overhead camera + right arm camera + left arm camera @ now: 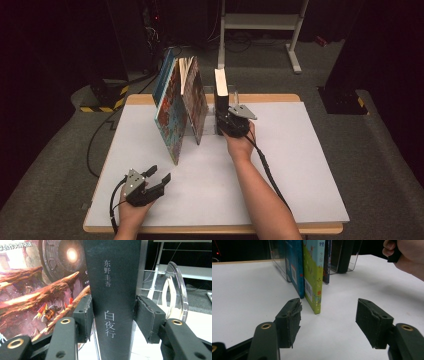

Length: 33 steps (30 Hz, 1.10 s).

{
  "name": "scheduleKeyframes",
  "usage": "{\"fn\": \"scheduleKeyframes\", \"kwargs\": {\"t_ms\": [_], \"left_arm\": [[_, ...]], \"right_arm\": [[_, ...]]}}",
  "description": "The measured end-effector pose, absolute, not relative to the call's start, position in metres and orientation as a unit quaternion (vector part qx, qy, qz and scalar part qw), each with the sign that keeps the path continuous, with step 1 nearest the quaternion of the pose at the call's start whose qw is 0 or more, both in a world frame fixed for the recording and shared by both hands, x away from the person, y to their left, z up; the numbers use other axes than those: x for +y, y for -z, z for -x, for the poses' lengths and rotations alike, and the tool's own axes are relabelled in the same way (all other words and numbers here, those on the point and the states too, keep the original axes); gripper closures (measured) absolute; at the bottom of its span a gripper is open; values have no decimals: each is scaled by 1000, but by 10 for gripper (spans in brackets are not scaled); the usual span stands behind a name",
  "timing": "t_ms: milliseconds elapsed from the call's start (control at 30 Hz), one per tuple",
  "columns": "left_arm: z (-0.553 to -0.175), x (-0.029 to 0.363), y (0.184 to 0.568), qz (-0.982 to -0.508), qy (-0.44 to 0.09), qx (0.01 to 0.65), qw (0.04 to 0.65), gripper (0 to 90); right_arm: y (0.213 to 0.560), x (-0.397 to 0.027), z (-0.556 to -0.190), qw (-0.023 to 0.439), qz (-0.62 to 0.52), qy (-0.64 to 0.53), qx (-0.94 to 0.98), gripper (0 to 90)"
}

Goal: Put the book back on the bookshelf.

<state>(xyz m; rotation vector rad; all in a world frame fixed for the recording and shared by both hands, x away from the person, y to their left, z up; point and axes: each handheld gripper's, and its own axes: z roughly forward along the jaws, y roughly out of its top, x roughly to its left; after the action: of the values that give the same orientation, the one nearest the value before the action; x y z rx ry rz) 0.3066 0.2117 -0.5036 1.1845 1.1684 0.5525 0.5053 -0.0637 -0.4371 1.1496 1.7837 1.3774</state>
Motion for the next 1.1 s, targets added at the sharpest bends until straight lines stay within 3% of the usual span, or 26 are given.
{"fn": "scheduleKeyframes", "kwargs": {"t_ms": [233, 633, 1100], "left_arm": [[-307, 213, 504, -523, -245, 510, 637, 367], [-307, 214, 504, -525, -246, 509, 636, 365], [-306, 211, 505, -533, -250, 506, 631, 346]], "right_arm": [[437, -65, -505, 298, -434, -520, 673, 476], [424, -69, -489, 288, -414, -529, 683, 315], [434, -95, -453, 279, -404, -520, 699, 275]]}}
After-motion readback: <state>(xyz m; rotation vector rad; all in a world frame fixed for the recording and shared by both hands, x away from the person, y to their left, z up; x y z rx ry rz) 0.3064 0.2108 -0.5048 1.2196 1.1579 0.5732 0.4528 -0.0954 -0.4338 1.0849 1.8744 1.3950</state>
